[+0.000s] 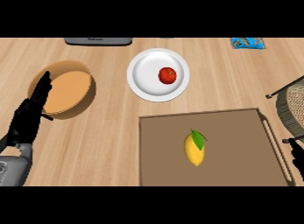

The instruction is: Pick the lemon from the tray and place it in the tiered basket

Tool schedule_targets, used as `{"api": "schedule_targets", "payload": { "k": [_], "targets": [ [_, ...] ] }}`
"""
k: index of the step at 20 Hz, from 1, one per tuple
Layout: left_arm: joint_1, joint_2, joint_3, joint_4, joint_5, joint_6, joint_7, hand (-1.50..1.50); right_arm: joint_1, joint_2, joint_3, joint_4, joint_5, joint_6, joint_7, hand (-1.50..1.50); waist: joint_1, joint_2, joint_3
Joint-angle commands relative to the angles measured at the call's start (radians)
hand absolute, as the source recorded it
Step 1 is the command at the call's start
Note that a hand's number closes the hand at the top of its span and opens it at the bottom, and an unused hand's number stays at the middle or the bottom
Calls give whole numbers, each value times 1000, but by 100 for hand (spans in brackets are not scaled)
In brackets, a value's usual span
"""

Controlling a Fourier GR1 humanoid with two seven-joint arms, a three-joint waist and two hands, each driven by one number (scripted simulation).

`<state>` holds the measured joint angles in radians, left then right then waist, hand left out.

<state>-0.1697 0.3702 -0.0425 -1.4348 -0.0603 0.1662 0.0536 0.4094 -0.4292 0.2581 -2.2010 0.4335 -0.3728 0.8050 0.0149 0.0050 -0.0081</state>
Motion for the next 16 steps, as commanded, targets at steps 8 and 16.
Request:
{"api": "schedule_targets", "payload": {
  "k": [8, 16],
  "targets": [
    [0, -38, -27, -7, -25, 9, 9, 0, -426, 61, 73, 15, 94, 266, 643, -150, 25, 2, 3],
    [-9, -47, -6, 16, -26, 17, -2, 0, -519, 156, 78, 193, 50, 358, 682, -150, 7, -1, 4]
  ]
}}
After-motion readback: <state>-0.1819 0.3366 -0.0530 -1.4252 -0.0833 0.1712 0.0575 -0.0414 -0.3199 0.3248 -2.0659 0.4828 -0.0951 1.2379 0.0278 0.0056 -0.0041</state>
